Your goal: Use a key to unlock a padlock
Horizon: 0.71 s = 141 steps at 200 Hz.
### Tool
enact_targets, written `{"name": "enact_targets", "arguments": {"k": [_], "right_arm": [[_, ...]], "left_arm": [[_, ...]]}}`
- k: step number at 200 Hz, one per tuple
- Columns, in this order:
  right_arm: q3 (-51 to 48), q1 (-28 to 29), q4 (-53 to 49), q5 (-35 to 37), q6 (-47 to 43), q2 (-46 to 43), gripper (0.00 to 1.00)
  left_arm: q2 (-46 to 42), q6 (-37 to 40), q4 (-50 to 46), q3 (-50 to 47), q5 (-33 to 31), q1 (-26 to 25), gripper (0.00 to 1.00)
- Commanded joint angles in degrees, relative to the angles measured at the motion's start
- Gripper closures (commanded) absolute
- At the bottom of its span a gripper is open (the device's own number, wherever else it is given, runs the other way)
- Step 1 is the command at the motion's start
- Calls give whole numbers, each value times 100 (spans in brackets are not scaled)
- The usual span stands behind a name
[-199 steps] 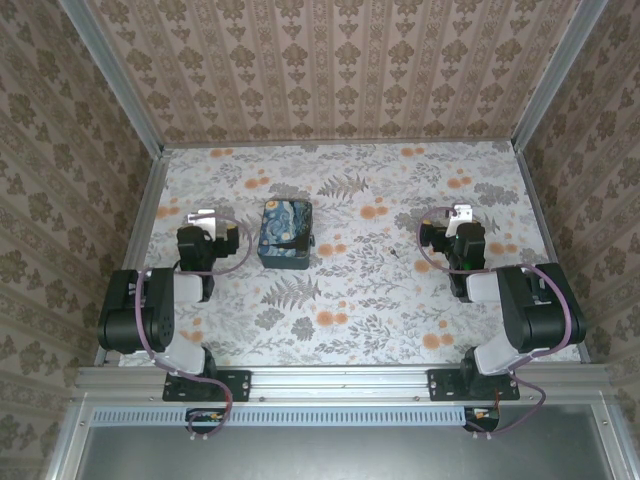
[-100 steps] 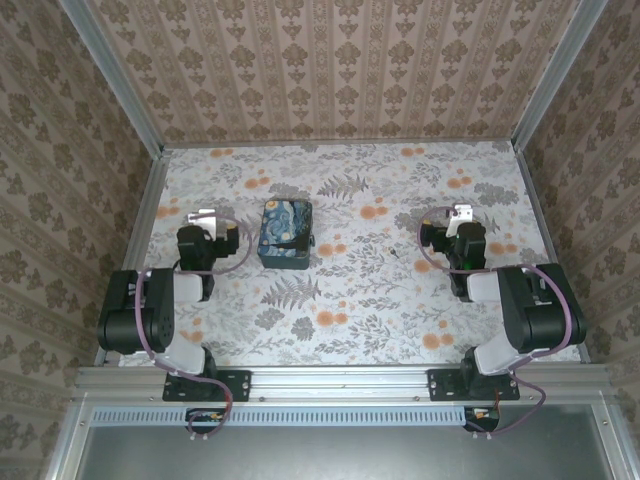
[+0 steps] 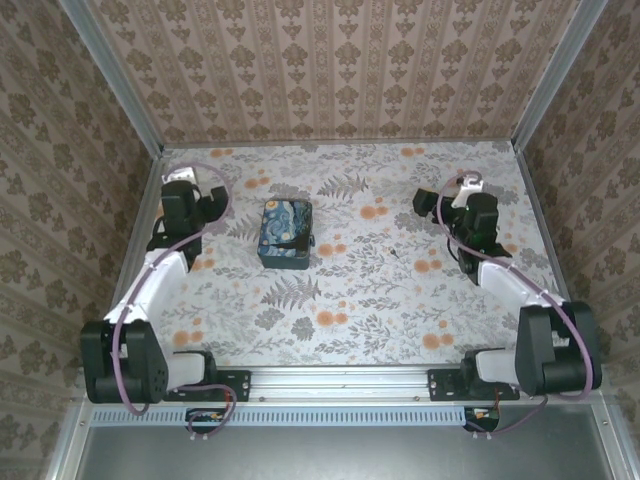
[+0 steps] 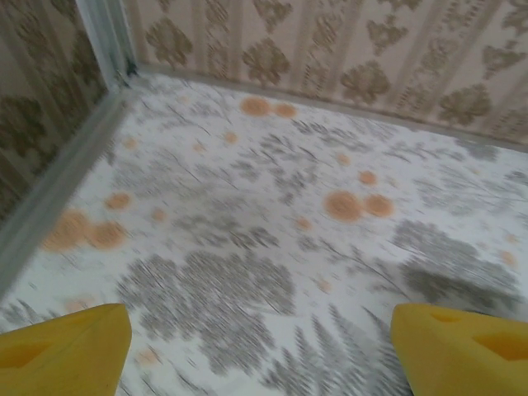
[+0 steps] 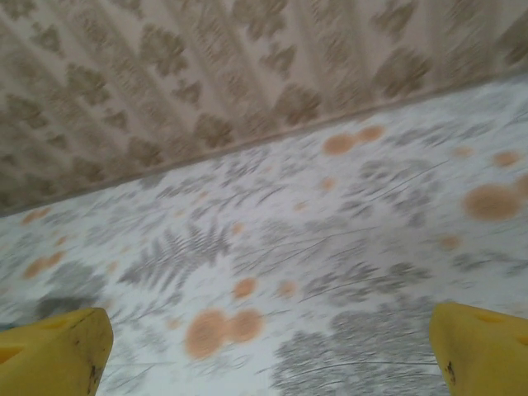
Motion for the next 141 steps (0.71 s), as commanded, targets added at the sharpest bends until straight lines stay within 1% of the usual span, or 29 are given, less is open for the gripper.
{"name": "enact_targets", "arguments": {"k": [1,14,29,42,45,51,75,91,108,141], "right_arm": [[917,301,-754,-1339,615,608,4],[1443,524,-1140,-1561,713,1031,7],[2114,766,-1542,-1757,852,1556,10],[2736,935,-1824,-1993,970,2073,12],[2891,973,-1895,-2043,1021,2199,13],[3196,1037,-2017,-2147,1096,2433,15],[4345,1272,-2395,-2448,1408,3400,18],[5081,1413,-2621,-2633,1545,4012,20],[5874,1592,-2949,-2731,1582,4621,21],[7374,1935,-3595,-2888,1582,5661,24]], "left_arm": [[-328,-1139,-1649,44,190,-633,10],[-545,-1661,-2114,56,17,-1139,9],[-753,-2529,-2527,-37,11,-1589,10],[-924,-3171,-2582,-256,34,-1944,10],[-953,-3316,-2595,-296,25,-2131,10],[-1016,-3533,-2579,-380,-13,-2322,10],[-1060,-4370,-2489,-666,-169,-2894,10],[-999,-4696,-2211,-844,-132,-3178,10],[-867,-4866,-2001,-920,-137,-3359,10],[-606,-4924,-1603,-1044,-86,-3415,9]]}}
